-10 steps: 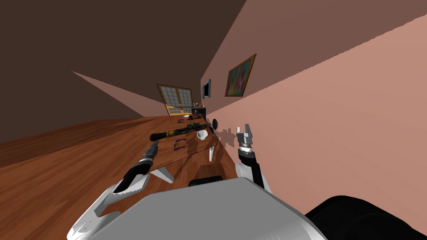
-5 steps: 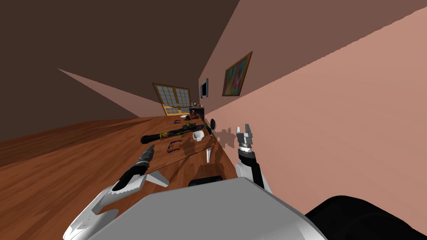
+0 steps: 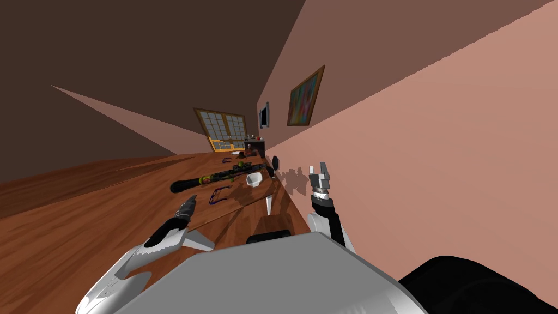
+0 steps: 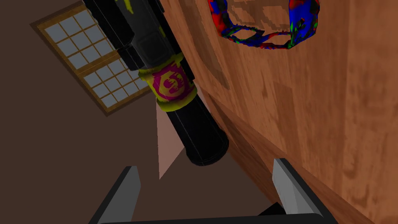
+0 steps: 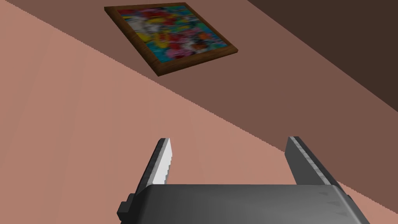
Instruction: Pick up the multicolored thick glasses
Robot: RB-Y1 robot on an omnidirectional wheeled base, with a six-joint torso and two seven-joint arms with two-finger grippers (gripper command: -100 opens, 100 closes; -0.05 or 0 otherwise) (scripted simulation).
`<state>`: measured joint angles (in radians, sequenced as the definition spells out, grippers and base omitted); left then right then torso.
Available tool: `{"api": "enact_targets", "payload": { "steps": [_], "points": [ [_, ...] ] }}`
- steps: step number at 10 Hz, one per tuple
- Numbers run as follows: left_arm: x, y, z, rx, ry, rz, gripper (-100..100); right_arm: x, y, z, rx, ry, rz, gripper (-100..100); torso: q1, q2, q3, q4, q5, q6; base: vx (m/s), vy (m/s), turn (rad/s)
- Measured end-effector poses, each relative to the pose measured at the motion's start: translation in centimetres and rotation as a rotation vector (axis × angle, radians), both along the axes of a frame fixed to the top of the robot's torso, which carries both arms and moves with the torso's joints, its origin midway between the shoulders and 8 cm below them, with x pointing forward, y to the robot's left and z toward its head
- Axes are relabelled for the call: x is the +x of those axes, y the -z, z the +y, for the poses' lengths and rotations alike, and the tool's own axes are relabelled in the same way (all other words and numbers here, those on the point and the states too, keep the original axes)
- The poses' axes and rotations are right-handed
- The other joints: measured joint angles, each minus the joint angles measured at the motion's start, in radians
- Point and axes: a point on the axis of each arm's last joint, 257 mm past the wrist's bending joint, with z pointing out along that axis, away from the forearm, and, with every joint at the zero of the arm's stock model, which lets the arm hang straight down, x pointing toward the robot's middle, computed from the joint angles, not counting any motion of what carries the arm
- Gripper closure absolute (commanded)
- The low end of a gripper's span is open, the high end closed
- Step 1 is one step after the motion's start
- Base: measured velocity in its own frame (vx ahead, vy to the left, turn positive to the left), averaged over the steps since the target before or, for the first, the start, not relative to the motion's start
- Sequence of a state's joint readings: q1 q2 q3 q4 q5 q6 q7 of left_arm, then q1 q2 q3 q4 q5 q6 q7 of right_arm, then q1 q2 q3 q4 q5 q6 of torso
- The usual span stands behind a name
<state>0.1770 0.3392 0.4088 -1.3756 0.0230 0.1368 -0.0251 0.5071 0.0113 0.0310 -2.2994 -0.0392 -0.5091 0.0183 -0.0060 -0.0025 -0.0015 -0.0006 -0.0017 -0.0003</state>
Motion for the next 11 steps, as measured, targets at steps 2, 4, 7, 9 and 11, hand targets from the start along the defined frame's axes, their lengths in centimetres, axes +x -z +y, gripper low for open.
{"api": "enact_targets", "payload": {
  "steps": [2, 4, 7, 9, 11],
  "points": [
    [-0.4, 1.5, 1.0, -0.030, -0.037, 0.043, -100, 0.0, 0.0, 0.0, 0.000, 0.000, 0.000, 0, 0.001, 0.001, 0.000, 0.000, 0.000, 0.000, 0.049, -0.097, -0.071],
    [-1.6, 3.4, 2.1, -0.068, -0.082, 0.094, -100, 0.0, 0.0, 0.0, 0.000, 0.000, 0.000, 0, 0.001, 0.000, 0.000, 0.000, 0.000, 0.000, 0.058, -0.074, -0.028],
    [-3.0, 5.4, 3.2, -0.118, -0.136, 0.154, -100, 0.0, 0.0, 0.0, 0.000, 0.000, 0.000, 0, 0.004, 0.000, 0.000, 0.000, 0.001, 0.000, 0.057, -0.055, -0.050],
    [-4.1, 7.0, 4.0, -0.157, -0.177, 0.198, -100, 0.0, 0.0, 0.0, 0.000, 0.000, 0.000, 0, 0.002, 0.000, 0.000, 0.000, 0.000, 0.000, 0.048, -0.058, -0.031],
    [-5.3, 8.4, 4.3, -0.198, -0.219, 0.241, -100, 0.0, 0.0, 0.0, 0.000, 0.000, 0.000, 0, 0.002, -0.001, 0.000, 0.000, 0.000, 0.000, 0.062, -0.066, -0.043]
  ]
}}
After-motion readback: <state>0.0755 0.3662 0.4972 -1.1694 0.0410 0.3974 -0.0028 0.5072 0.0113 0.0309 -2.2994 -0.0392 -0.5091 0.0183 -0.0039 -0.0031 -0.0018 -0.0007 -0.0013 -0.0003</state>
